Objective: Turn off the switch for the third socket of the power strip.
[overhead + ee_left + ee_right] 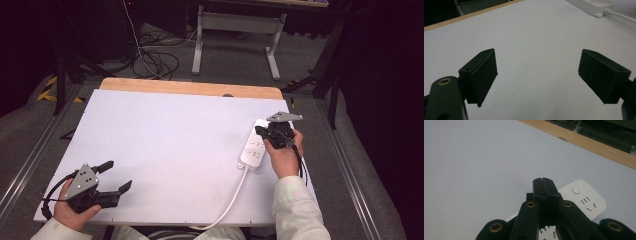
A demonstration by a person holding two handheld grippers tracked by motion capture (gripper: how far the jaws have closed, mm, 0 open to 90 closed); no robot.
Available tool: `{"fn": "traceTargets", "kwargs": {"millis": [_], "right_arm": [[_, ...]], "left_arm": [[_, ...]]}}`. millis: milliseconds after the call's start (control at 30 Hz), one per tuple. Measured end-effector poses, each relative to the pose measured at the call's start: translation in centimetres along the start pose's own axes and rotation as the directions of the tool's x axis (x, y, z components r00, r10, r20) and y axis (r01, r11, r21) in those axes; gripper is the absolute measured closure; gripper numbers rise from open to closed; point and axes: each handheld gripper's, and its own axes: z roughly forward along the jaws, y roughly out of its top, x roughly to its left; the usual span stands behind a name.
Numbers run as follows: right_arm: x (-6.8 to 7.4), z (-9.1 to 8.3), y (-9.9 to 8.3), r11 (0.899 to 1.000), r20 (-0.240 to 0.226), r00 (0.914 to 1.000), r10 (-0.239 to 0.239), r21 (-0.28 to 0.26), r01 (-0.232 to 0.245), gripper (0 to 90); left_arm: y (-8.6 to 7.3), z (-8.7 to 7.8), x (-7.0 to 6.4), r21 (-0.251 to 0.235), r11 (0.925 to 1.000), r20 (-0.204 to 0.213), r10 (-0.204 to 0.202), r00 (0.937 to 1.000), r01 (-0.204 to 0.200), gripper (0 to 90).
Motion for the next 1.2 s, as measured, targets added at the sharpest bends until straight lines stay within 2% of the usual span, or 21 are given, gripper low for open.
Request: {"fn": "traceTargets", "kwargs": {"millis": [167,600,1200], "right_arm": [[-0.8,1.4,-0.2,1.0,0.013,0.9998,0.013,0.02,-0.013,90.0],[-1.5,3.8,-0.8,0.996,0.049,0.9987,0.013,0.084,-0.017,90.0],[-2.4,5.3,-1.5,0.991,0.066,0.9959,0.062,0.114,-0.069,90.0]], "left_arm": [[0.0,0.0,0.0,-0.001,1.0,-0.002,-0.005,1.0,0.005,16.0],[0.0,0.0,0.0,-0.003,1.0,0.001,-0.006,1.0,0.006,16.0],[0.0,0.1,0.0,0.002,1.0,0.005,0.001,1.0,-0.002,16.0]]}}
